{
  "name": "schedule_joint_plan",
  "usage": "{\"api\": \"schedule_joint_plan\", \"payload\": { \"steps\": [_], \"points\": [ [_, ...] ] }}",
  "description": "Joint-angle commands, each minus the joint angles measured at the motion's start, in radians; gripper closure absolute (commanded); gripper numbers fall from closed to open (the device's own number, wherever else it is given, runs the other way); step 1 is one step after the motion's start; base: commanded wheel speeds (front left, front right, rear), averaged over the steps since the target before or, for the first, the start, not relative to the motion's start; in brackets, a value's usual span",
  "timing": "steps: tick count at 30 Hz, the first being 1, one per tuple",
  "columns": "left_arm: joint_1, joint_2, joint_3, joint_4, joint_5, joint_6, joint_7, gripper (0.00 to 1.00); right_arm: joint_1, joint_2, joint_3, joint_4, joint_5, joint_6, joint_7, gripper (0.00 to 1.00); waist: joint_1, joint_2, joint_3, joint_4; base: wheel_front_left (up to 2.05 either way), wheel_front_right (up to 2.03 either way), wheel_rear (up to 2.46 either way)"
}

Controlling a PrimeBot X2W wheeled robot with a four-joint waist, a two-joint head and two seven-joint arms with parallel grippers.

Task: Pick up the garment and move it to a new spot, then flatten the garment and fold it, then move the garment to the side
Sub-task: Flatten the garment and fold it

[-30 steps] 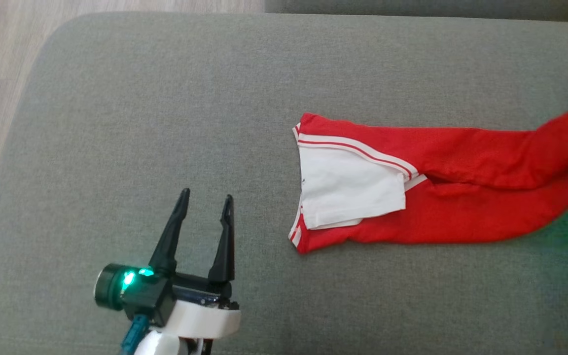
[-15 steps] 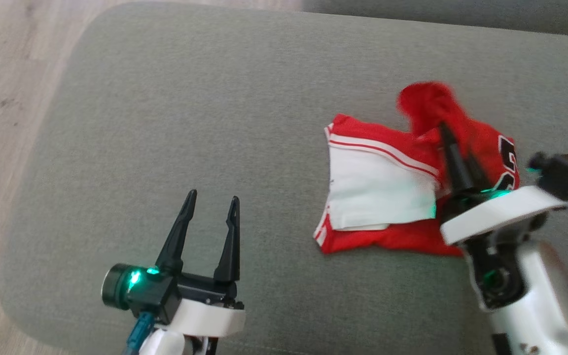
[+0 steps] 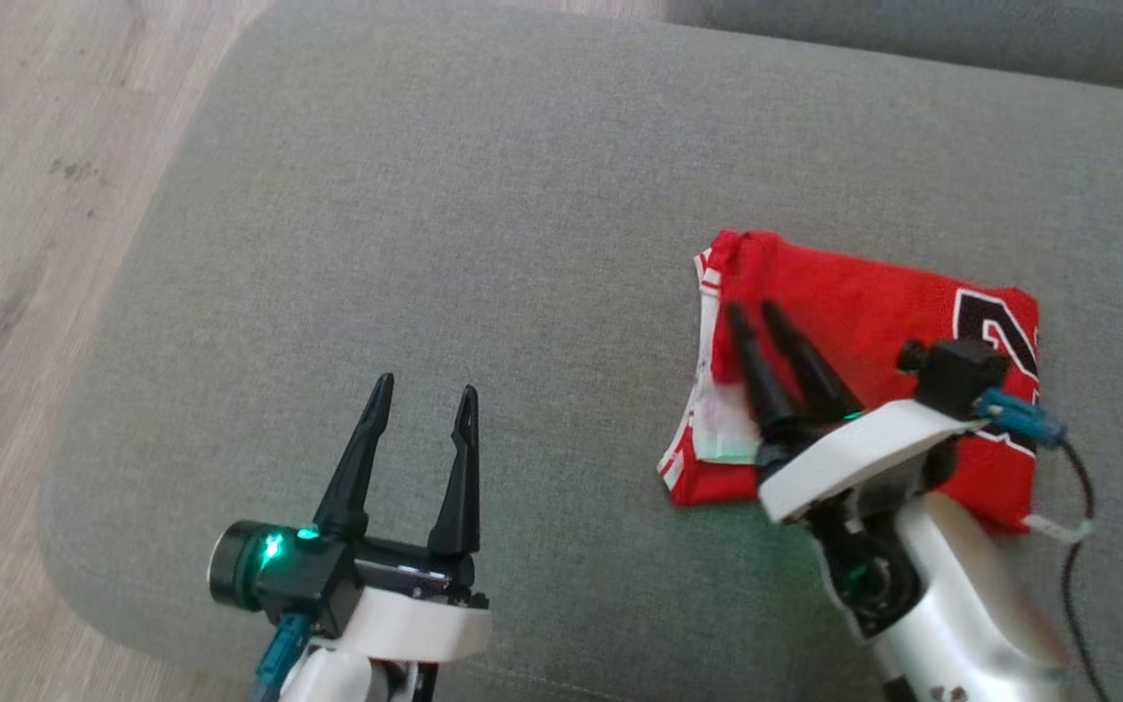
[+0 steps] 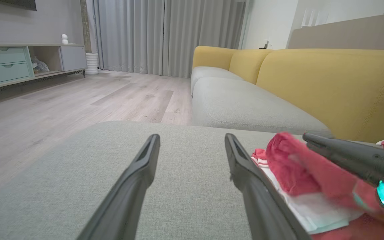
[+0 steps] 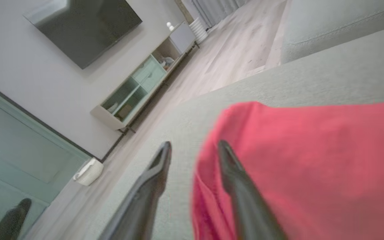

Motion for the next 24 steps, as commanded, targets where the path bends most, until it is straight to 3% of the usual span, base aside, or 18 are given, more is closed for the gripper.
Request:
{"api": "schedule_joint_plan", "payload": {
  "steps": [1,6,11,17,24],
  "points": [
    [-0.019,-0.008,0.047,-0.024,0.012,-0.004,-0.009,0.0,-0.029,0.022,0.049,-0.042,0.036,-0.001,-0.016,0.0,-0.0001,0.0,-0.009,-0.006,0.0,0.0,0.0],
    [0.007,-0.012,0.07,-0.013,0.01,-0.002,-0.009,0.0,-0.018,0.019,0.106,-0.082,0.061,-0.001,-0.083,0.0,-0.0001,0.0,-0.054,-0.044,0.0,0.0,0.0],
    [0.029,-0.017,0.089,-0.005,-0.016,-0.008,-0.009,0.0,0.035,-0.069,0.079,-0.117,-0.019,-0.001,-0.188,0.0,-0.0001,0.0,-0.101,-0.086,0.0,0.0,0.0],
    [0.059,-0.019,0.116,0.009,-0.028,-0.007,-0.009,0.0,0.145,-0.156,-0.048,-0.132,-0.142,-0.001,-0.245,0.0,-0.0001,0.0,-0.157,-0.13,0.0,0.0,0.0],
    [0.094,-0.018,0.154,0.016,-0.009,-0.003,-0.009,0.0,0.277,-0.134,-0.235,-0.21,-0.332,-0.001,-0.248,0.0,-0.0001,0.0,-0.191,-0.169,0.0,0.0,0.0]
  ]
}}
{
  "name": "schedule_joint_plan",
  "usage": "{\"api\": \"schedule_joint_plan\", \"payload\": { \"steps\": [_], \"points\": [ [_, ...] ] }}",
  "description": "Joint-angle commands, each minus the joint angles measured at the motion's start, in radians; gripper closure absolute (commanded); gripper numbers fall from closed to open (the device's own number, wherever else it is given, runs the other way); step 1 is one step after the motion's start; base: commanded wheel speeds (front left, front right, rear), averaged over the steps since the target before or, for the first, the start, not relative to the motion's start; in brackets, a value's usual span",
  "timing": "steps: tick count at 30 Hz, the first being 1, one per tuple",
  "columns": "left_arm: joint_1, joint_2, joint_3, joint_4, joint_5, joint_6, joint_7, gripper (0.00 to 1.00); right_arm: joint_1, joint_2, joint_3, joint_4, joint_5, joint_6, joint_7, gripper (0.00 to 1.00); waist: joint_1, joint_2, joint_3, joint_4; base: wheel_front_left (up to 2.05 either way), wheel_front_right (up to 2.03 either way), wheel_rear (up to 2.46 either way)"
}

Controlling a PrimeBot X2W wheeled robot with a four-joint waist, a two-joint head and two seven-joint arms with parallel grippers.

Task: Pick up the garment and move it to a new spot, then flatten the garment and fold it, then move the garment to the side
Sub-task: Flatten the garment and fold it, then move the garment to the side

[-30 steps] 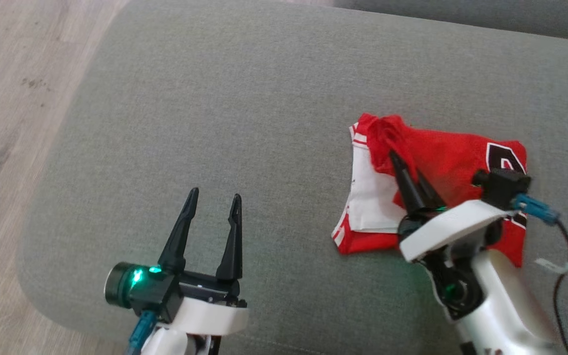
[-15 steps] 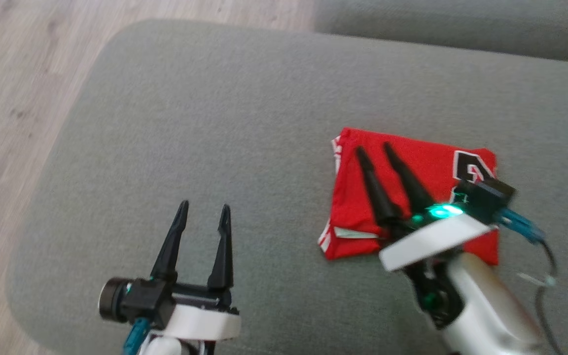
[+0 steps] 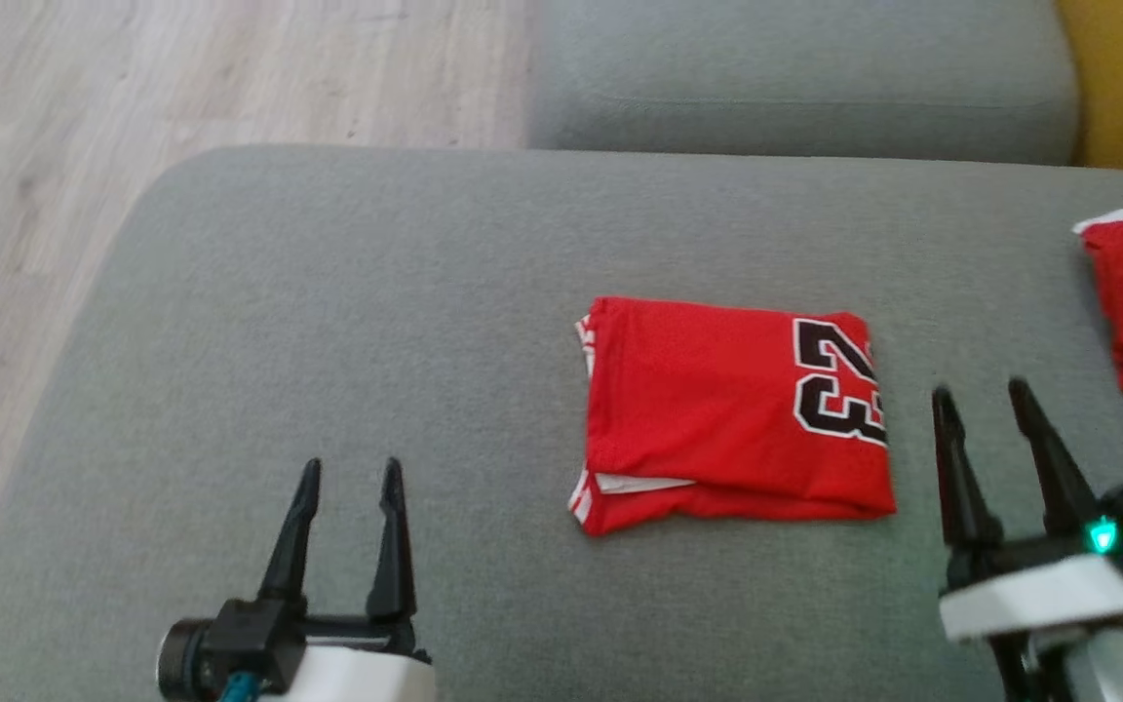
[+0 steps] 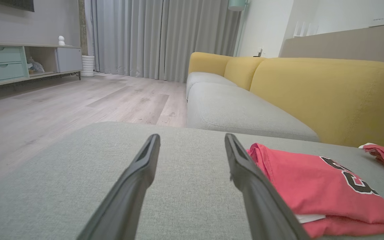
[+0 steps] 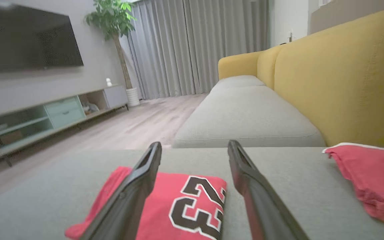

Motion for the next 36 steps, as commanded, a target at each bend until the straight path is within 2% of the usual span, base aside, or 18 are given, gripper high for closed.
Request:
{"api": "schedule_joint_plan", "payload": {
  "steps": [1,6,11,24,36],
  "points": [
    [-0.023,-0.003,0.045,-0.031,0.011,0.003,-0.009,0.0,0.0,-0.006,0.01,-0.041,-0.048,-0.001,-0.01,0.0,0.0002,0.0,-0.013,-0.016,0.0,0.0,0.0],
    [0.002,-0.005,0.073,-0.029,0.022,0.0,-0.009,0.0,0.065,0.046,-0.046,-0.067,-0.129,-0.001,-0.01,0.0,0.0002,0.0,-0.024,-0.034,0.0,0.0,0.0],
    [0.011,-0.007,0.09,-0.027,0.036,-0.008,-0.009,0.0,0.083,0.073,-0.055,-0.069,-0.147,-0.001,-0.011,0.0,0.0002,0.0,-0.027,-0.044,0.0,0.0,0.0],
    [0.019,-0.01,0.11,-0.012,0.06,-0.025,-0.009,0.0,0.088,0.08,-0.051,-0.056,-0.16,-0.001,-0.011,0.0,0.0002,0.0,-0.036,-0.046,0.0,0.0,0.0],
    [0.024,-0.011,0.125,-0.012,0.061,-0.022,-0.009,0.0,0.098,0.086,-0.06,-0.041,-0.172,-0.001,-0.011,0.0,0.0002,0.0,-0.037,-0.05,0.0,0.0,0.0]
  ]
}}
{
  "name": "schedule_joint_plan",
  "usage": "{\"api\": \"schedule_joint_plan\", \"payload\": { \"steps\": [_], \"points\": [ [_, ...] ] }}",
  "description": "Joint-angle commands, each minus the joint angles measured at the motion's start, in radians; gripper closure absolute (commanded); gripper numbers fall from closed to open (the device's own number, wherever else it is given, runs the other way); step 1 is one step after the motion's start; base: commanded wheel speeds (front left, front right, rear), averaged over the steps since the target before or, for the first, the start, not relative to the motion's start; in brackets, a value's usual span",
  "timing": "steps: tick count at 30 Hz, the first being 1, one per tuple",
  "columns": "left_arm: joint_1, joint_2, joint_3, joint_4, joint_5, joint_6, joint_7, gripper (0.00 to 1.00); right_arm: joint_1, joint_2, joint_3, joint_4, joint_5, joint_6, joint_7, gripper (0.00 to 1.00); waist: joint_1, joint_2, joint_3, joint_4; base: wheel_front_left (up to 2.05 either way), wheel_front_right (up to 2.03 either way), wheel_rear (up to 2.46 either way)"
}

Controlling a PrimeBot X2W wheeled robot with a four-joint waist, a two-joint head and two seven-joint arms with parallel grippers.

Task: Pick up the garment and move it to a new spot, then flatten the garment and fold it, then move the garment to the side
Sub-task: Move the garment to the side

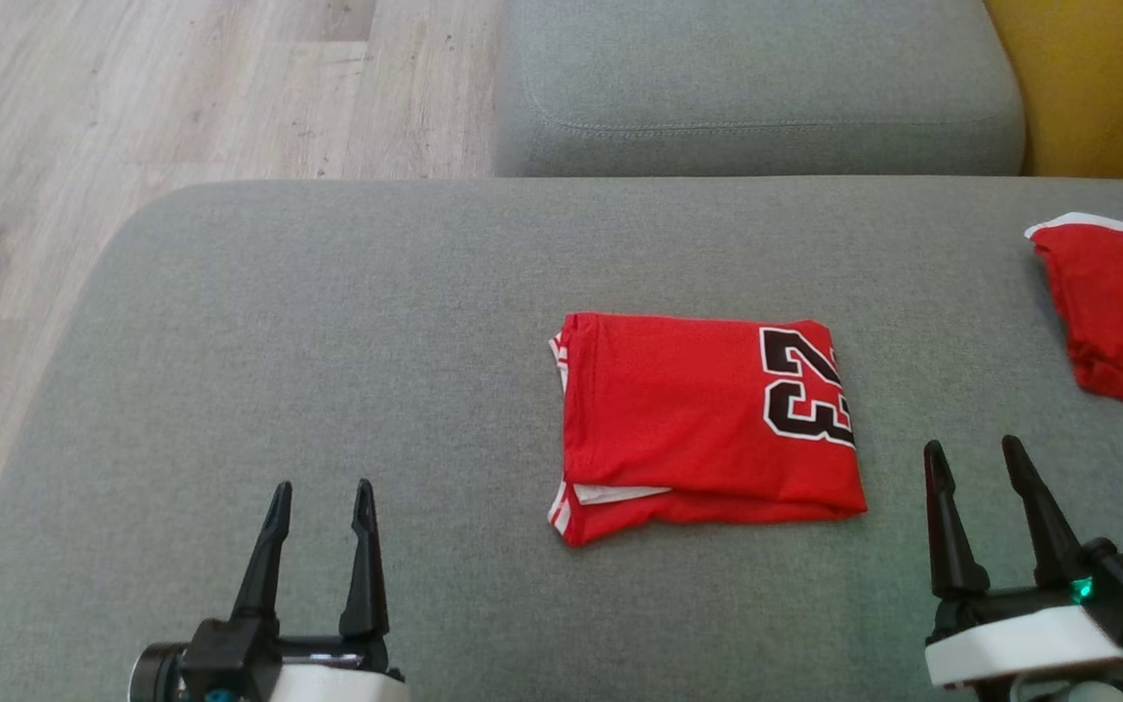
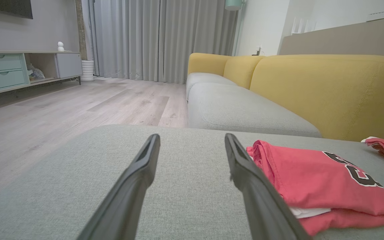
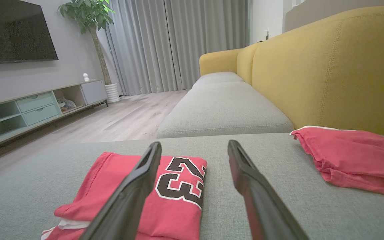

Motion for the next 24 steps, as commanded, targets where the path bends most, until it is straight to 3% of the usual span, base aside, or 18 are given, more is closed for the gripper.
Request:
{"api": "schedule_joint_plan", "payload": {
  "steps": [1,11,24],
  "points": [
    [-0.019,-0.006,0.044,-0.029,0.009,-0.001,-0.01,0.0,-0.012,-0.006,0.017,-0.022,-0.013,-0.001,-0.011,0.0,0.0,0.0,0.004,-0.001,0.0,0.0,0.0],
    [-0.038,-0.007,0.05,-0.049,0.004,0.004,-0.01,0.0,-0.073,0.0,0.018,0.083,-0.003,-0.001,-0.011,0.0,0.0,0.0,0.082,-0.014,0.0,0.0,0.0],
    [-0.156,-0.007,0.0,-0.047,-0.003,0.008,-0.01,0.0,-0.46,-0.018,0.072,0.517,0.151,-0.001,0.051,0.0,0.0,0.0,0.25,0.031,0.0,0.0,0.0]
  ]
}}
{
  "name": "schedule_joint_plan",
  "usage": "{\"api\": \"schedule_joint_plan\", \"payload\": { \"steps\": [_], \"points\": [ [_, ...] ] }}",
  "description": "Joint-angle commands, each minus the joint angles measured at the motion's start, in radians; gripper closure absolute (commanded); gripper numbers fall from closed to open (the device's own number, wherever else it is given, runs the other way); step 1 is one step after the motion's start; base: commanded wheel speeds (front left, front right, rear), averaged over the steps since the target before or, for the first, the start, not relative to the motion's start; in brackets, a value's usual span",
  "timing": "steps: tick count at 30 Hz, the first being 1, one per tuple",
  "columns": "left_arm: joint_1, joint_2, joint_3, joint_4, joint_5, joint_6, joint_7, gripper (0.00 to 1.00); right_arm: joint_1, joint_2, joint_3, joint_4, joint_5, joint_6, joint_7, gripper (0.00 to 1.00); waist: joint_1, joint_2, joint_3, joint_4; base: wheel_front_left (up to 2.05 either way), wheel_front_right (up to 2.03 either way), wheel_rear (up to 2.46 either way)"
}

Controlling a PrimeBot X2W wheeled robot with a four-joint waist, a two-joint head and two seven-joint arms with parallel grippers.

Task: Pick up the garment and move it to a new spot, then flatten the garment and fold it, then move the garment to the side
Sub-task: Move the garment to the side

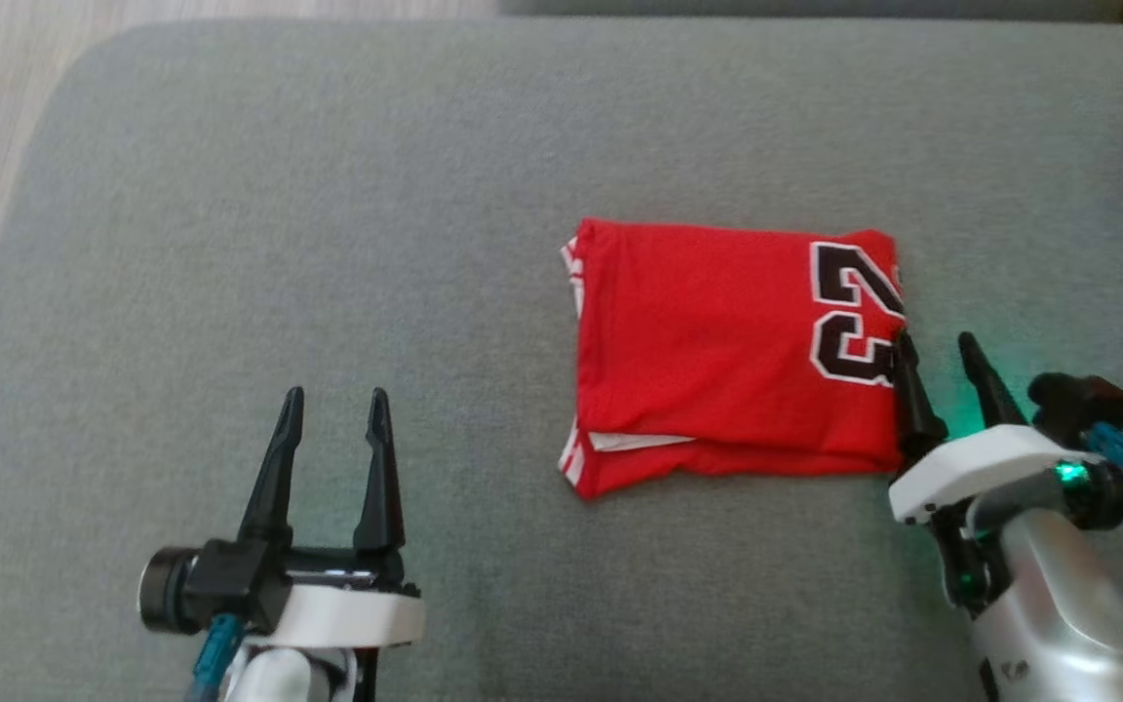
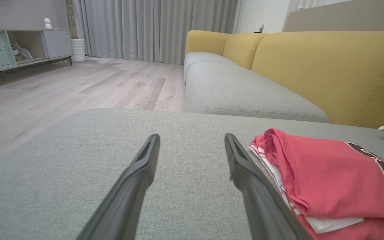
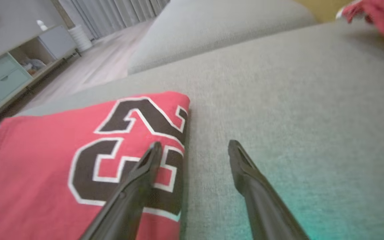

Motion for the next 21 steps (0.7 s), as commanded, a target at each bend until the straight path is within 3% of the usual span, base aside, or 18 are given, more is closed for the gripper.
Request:
{"api": "schedule_joint_plan", "payload": {
  "steps": [1,2,3,4,5,12,21],
  "points": [
    [-0.031,-0.002,0.019,-0.027,-0.003,0.008,-0.01,0.0,-0.028,-0.01,0.042,0.013,0.017,-0.001,0.011,0.0,-0.0004,0.0001,0.022,0.023,0.0,0.0,0.0],
    [-0.035,-0.002,0.017,-0.025,-0.005,0.011,-0.01,0.0,-0.041,-0.008,0.056,0.037,0.033,-0.001,0.019,0.0,-0.0004,0.0001,0.026,0.026,0.0,0.0,0.0],
    [-0.037,-0.002,0.017,-0.024,-0.007,0.013,-0.01,0.0,-0.051,-0.006,0.075,0.053,0.053,-0.001,0.023,0.18,-0.0004,0.0001,0.028,0.028,0.0,0.0,0.0],
    [-0.038,-0.002,0.018,-0.024,-0.009,0.016,-0.01,0.0,-0.058,-0.006,0.09,0.064,0.075,-0.001,0.022,0.52,-0.0004,0.0001,0.03,0.028,0.0,0.0,0.0],
    [-0.038,-0.002,0.02,-0.024,-0.009,0.018,-0.01,0.0,-0.065,-0.011,0.102,0.072,0.092,-0.001,0.015,0.99,-0.0004,0.0001,0.032,0.027,0.0,0.0,0.0],
    [-0.047,-0.002,0.034,-0.032,0.001,0.02,-0.01,0.0,-0.147,-0.095,0.156,0.086,0.126,-0.001,-0.037,1.0,-0.0004,0.0001,0.064,-0.015,0.0,0.0,0.0],
    [-0.102,-0.002,0.041,-0.045,0.028,0.006,-0.01,0.0,-0.331,-0.328,0.151,0.077,0.038,-0.001,-0.054,1.0,-0.0004,0.0001,0.166,-0.071,0.0,0.0,0.0]
  ]
}}
